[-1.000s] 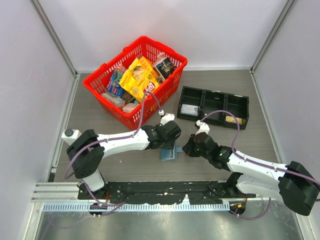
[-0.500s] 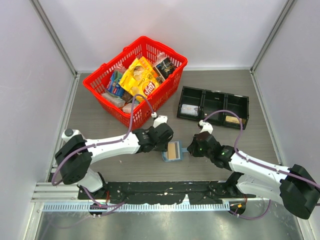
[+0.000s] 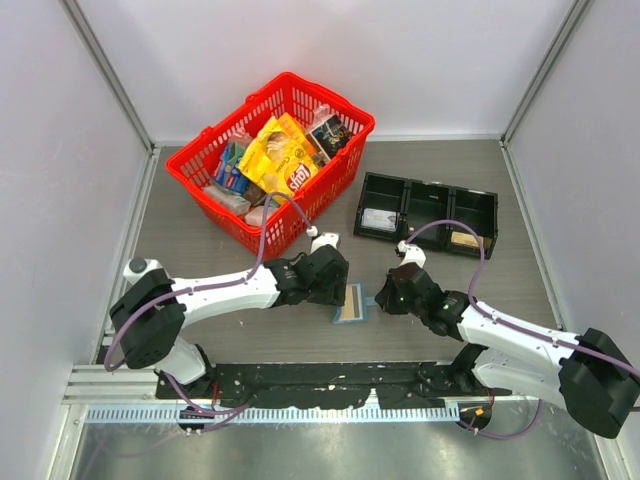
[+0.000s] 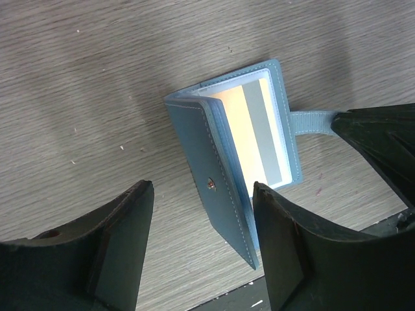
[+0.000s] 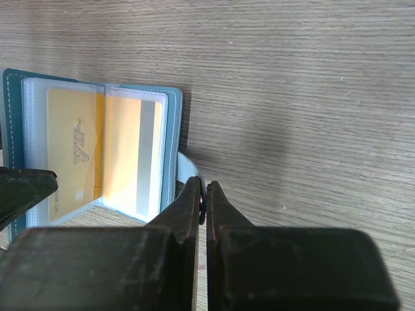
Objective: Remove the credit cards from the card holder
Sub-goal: Open the card holder at the center of the board.
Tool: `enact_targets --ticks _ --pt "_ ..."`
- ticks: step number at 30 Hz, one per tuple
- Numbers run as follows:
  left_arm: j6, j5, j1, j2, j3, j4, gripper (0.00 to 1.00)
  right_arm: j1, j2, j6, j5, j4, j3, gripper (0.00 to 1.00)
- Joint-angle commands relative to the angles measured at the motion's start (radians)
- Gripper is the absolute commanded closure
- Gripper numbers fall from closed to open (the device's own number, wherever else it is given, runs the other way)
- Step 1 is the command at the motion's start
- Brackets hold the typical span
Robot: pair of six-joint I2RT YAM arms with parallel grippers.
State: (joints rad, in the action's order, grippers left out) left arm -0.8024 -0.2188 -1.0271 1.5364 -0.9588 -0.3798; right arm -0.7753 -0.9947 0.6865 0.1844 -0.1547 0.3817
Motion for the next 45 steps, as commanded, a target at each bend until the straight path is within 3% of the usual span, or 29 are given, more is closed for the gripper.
enact_targets --ticks 1,8,17,27,45 --pt "0.012 0.013 0.005 0.005 -0.024 0.044 0.34 0.004 -0.007 -0.008 0.0 0.037 0.019 0.98" --pt "0.008 0.022 0.009 0.021 -0.031 0.047 0.32 0.004 -0.004 -0.004 -0.005 0.038 0.017 0.98" --pt "0.003 0.041 0.018 0.054 -0.047 0.047 0.12 0.004 -0.009 -0.004 -0.016 0.047 0.017 0.98" --pt "0.0 0.059 0.03 0.059 -0.052 0.055 0.0 0.005 -0.013 -0.004 -0.017 0.049 0.016 0.95" --pt "-0.004 0.104 0.045 0.064 -0.066 0.061 0.0 0.005 -0.015 -0.007 -0.02 0.05 0.014 0.87"
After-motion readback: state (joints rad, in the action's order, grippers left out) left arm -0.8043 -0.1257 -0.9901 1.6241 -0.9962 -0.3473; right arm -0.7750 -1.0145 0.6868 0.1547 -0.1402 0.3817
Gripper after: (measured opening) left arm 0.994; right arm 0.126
